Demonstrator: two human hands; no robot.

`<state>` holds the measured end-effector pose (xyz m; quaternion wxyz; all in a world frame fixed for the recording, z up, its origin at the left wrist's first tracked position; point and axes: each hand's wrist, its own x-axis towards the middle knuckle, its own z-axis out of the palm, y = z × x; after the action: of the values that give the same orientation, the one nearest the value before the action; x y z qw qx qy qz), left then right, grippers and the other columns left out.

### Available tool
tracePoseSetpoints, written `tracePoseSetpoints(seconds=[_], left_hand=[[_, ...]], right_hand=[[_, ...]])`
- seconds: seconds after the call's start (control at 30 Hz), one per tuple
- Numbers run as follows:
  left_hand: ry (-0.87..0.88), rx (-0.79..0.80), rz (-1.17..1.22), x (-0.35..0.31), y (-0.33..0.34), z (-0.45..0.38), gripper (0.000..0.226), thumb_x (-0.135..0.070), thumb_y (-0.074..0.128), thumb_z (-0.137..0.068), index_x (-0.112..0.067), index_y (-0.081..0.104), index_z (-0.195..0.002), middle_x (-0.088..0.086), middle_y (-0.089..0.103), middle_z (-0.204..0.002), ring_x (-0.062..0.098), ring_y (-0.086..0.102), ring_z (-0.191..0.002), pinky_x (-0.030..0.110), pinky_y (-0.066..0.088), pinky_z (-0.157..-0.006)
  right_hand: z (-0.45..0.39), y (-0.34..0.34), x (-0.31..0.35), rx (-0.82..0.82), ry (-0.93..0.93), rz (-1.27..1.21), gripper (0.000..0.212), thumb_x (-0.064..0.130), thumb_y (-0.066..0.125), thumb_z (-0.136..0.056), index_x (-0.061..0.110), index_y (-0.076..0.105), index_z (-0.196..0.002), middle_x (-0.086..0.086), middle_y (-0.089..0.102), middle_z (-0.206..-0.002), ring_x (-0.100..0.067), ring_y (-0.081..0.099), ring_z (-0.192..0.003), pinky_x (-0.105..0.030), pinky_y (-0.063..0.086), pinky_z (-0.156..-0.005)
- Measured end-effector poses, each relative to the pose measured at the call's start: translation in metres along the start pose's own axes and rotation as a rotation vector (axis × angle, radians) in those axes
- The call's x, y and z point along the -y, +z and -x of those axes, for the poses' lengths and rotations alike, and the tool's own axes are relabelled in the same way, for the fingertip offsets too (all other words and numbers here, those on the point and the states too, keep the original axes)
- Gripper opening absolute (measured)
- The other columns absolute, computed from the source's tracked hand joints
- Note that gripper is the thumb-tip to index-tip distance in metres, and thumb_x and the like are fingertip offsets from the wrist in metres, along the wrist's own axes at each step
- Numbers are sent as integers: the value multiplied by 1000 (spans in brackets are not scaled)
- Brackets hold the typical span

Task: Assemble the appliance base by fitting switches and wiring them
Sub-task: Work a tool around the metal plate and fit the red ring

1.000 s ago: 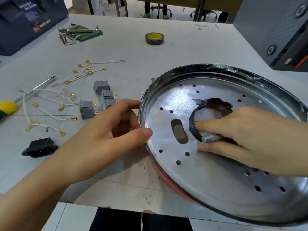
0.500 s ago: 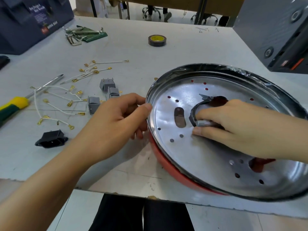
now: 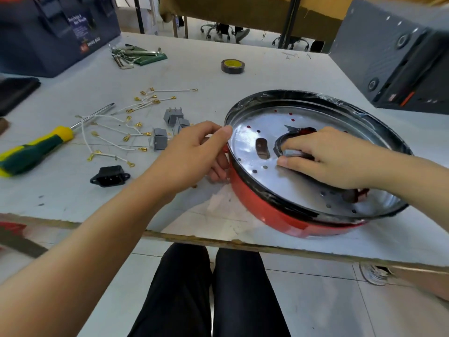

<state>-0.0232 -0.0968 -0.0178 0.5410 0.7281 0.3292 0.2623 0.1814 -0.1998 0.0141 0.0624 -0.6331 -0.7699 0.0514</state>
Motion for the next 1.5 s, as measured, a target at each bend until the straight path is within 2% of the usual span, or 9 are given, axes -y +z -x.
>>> tracePoseSetpoints(seconds=[0.2,0.37,0.63,0.93,1.03,1.13,1.27,1.4,1.5], left_hand=[[-40,-2,37,1,6,2,26,-41,44,-96,-17,55,-101,2,62,-62,19,66,-59,29,54,-54],[-29,-25,24,4,10,4,30,-41,51,-91,-19,54,-111,4,64,-71,17,67,-60,26,54,-57],[-36,-53,48,7,12,5,25,-38,47,-93,-20,55,-108,6,65,-76,17,66,-60,24,55,-58],[-58,-63,18,6,14,3,38,-44,44,-94,-18,51,-121,2,64,-82,10,64,-57,21,53,-56],[-64,-67,13,6,14,4,39,-44,44,-94,-16,53,-120,3,65,-85,11,64,-58,22,53,-57],[-68,-66,14,5,15,5,34,-44,44,-94,-18,56,-113,5,64,-92,11,63,-58,20,53,-56],[-88,-71,-28,1,12,7,31,-46,43,-94,-23,59,-107,3,64,-90,8,64,-56,15,50,-52],[-100,-77,-8,-3,9,6,37,-51,45,-92,-25,61,-112,-1,67,-99,12,66,-67,35,57,-77],[-144,-91,28,-3,9,6,35,-48,48,-91,-22,63,-108,4,71,-92,19,65,-72,44,51,-82]], right_hand=[[2,4,1,-39,15,137,31,56,27,-87,35,31,-64,14,38,-52,1,36,-49,-17,22,-49],[1,6,0,-30,19,144,31,49,34,-93,37,31,-65,15,36,-55,2,33,-51,-16,21,-50],[-2,9,0,-9,36,109,31,50,34,-94,40,29,-66,19,35,-61,4,34,-57,-21,24,-52],[-6,7,-3,17,74,10,36,52,33,-91,28,42,-66,8,48,-59,-3,44,-54,-25,29,-55],[-5,4,-2,24,87,-10,36,48,38,-95,28,44,-66,7,49,-58,-3,45,-53,-21,27,-54],[-3,0,0,23,95,42,35,49,40,-94,23,54,-75,9,50,-60,-5,45,-56,-26,29,-58],[3,-12,0,-143,133,123,43,50,45,-91,13,60,-76,0,55,-62,-18,50,-60,-35,40,-59],[13,-21,-18,-386,285,156,33,43,53,-90,12,63,-85,-5,57,-82,-26,54,-78,-33,39,-64],[22,-19,-34,-410,478,208,36,42,57,-89,14,62,-112,-11,52,-108,-33,53,-96,-34,38,-73]])
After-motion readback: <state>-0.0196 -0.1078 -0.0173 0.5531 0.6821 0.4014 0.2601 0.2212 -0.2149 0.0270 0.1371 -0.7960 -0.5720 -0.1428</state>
